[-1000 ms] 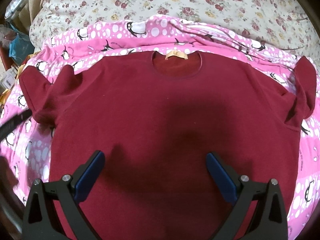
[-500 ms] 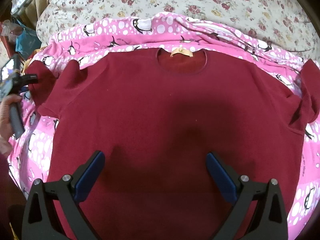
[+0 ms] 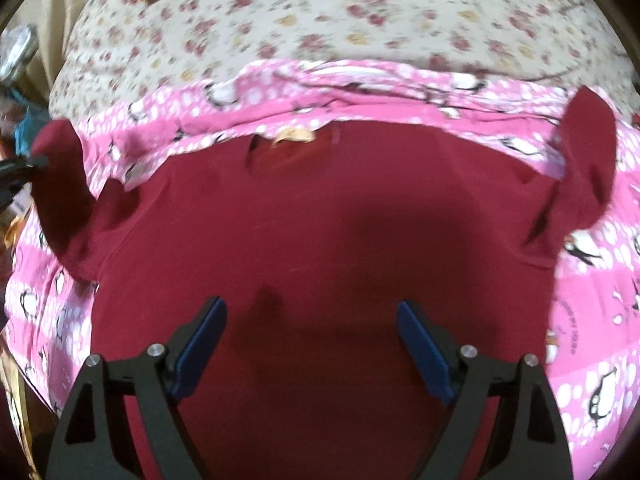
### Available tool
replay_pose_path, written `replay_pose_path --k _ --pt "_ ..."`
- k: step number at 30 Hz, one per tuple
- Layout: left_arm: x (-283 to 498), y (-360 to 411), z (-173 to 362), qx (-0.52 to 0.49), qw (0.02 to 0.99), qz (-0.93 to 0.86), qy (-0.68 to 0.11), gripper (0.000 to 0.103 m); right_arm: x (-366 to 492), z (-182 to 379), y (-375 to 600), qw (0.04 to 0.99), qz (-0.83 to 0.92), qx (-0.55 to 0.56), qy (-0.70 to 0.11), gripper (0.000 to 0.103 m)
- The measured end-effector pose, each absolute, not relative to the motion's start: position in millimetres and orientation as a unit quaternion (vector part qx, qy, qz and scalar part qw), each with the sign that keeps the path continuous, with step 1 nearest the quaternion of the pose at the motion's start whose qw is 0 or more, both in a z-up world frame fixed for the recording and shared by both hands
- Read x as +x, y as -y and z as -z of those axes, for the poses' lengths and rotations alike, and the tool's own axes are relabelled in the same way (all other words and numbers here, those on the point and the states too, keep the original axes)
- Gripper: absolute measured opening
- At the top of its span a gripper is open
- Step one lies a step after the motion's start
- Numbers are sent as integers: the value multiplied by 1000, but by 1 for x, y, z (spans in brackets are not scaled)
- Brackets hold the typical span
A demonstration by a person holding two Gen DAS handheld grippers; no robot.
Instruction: Fold small clothes
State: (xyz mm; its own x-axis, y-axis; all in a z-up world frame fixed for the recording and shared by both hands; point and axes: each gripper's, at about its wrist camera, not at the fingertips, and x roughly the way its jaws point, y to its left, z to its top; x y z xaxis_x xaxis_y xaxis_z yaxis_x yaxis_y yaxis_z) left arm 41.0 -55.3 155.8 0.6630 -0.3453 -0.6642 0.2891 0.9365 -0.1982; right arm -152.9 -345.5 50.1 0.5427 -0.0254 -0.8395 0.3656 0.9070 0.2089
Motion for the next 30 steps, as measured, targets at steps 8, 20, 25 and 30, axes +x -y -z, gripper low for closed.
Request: replay_pose_path --k 8,20,25,30 --pt "-33 202 -126 -31 854 313 -415 0 -190 -64 408 855 167 216 -440 90" --pt "-90 257 -58 1 742 440 -506 19 -224 -61 455 850 157 238 -443 90" --pt "-96 199 -106 37 799 388 -458 21 -207 -59 442 858 105 249 -437 90" --pt "-82 129 -95 98 878 202 -423 21 -180 -55 425 871 105 198 -437 91"
